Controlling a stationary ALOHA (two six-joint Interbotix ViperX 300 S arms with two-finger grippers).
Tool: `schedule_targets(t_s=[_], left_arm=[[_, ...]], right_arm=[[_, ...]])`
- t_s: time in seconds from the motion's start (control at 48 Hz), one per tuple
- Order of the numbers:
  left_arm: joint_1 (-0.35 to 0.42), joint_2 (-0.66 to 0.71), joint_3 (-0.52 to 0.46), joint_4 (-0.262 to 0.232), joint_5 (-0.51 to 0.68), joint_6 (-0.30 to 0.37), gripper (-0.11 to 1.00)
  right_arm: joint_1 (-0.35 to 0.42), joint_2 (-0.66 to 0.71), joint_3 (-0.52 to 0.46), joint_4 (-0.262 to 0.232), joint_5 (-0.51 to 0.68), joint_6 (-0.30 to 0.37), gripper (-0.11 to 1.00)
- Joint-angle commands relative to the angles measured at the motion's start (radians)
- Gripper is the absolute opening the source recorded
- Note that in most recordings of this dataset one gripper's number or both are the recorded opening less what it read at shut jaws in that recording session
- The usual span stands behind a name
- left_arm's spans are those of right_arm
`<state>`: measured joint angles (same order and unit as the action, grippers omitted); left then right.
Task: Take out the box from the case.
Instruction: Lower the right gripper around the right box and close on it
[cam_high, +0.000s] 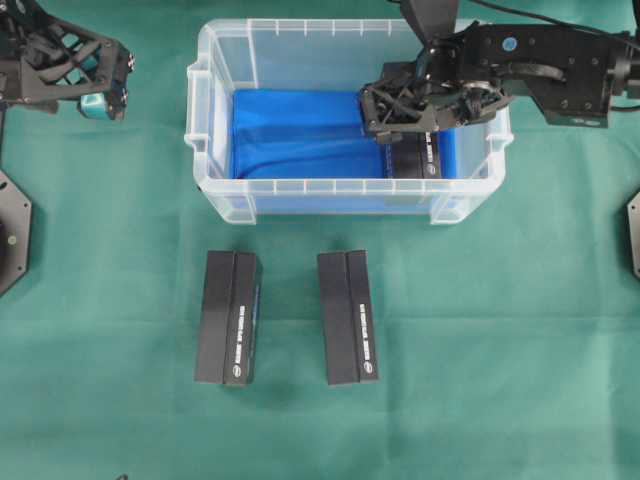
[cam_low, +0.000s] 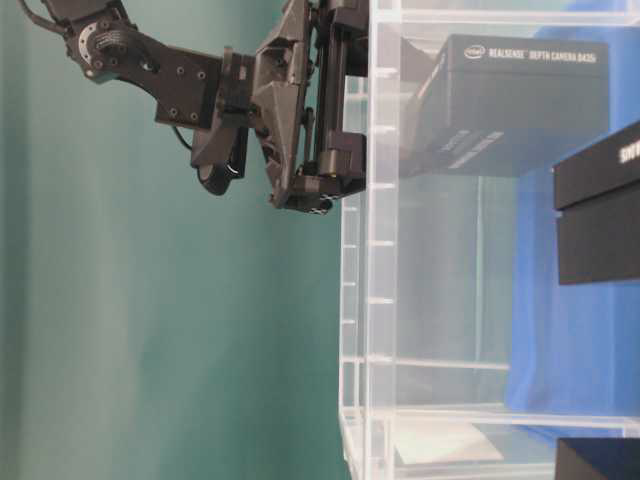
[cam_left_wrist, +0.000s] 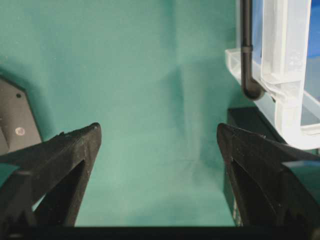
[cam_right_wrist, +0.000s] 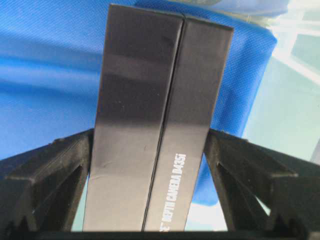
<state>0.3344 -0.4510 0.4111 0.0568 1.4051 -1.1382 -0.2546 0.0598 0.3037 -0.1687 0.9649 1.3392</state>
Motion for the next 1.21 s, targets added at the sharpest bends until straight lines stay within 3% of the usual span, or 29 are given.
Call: schedule_targets(t_s=[0.0, 0.229, 0.355, 0.813, 1.189], left_arm=[[-0.003, -0.006, -0.012, 0.0, -0.003, 0.002, 0.98], [-0.006, -0.011, -0.009, 0.0, -0.003, 0.0, 0.98], [-0.008, -0.011, -0.009, 0.0, -0.003, 0.0, 0.98], [-0.008, -0.012, -0.008, 0.0, -0.003, 0.0, 0.98], [-0.008, -0.012, -0.008, 0.0, -0.003, 0.003, 0.98]], right_arm=[[-0.005, -0.002, 0.008, 0.003, 0.0, 0.002, 0.92], [-0.005, 0.002, -0.005, 0.003, 0.005, 0.015, 0.88], [-0.003, 0.003, -0.021, 0.005, 0.012, 0.021, 0.65], [0.005, 0.012, -0.063, 0.002, 0.078, 0.025, 0.65], [0.008, 0.011, -0.077, 0.0, 0.11, 0.067, 0.65]])
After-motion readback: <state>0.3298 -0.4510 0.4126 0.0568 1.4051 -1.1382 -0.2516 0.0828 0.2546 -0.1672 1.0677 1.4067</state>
